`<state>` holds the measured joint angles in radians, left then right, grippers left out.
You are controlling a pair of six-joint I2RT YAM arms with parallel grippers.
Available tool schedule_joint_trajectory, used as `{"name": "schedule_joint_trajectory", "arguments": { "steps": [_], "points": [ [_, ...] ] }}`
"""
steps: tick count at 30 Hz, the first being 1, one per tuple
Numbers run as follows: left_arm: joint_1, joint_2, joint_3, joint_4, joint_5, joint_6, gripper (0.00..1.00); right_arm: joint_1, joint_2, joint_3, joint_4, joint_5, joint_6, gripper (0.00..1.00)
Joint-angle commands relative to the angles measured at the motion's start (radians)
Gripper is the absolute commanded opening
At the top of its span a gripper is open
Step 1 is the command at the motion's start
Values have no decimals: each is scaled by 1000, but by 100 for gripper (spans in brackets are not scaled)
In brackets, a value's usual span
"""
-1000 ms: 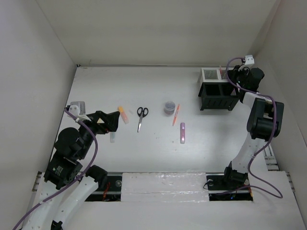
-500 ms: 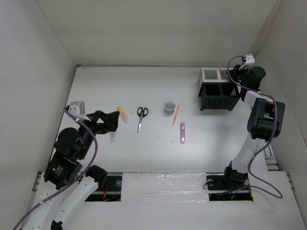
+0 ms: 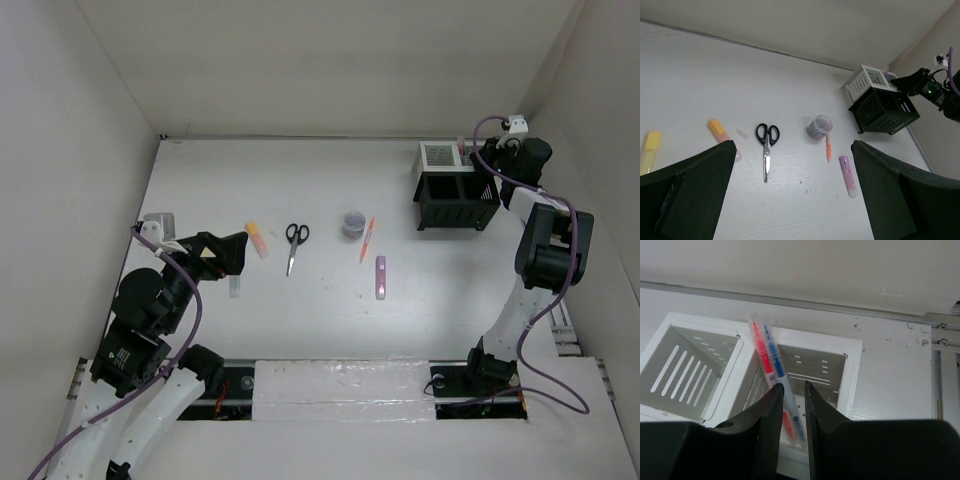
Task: Sort the stationery into containers
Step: Place the pen in the storage box.
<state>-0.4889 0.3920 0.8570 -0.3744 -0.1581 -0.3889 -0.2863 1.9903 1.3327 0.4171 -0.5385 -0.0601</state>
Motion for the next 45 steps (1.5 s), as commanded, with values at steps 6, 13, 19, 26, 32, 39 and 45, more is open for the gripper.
{"name": "schedule_joint_trajectory", "arguments": {
  "steps": [6, 13, 19, 26, 32, 39, 45],
  "points": [
    [0, -18, -4, 52, -4, 16, 100, 10, -24, -18, 43, -12, -21, 34],
    [0, -8, -4, 52, -15, 16, 100, 10, -146, -82, 155, -66, 29, 42],
    [0, 50, 5, 34, -34, 7, 100, 19, -275, -82, 85, -26, 29, 50],
    [0, 181, 43, -32, -133, -56, 100, 215, -378, -50, -135, 279, -4, 70],
    [39, 317, 77, -118, -303, -127, 100, 537, -459, -104, -349, 688, 86, 100],
    [39, 355, 86, -185, -423, -196, 100, 834, -484, -190, -478, 929, 246, 97],
    [39, 364, 86, -185, -423, -205, 100, 940, -439, -199, -621, 1120, 423, 88]
  ]
}}
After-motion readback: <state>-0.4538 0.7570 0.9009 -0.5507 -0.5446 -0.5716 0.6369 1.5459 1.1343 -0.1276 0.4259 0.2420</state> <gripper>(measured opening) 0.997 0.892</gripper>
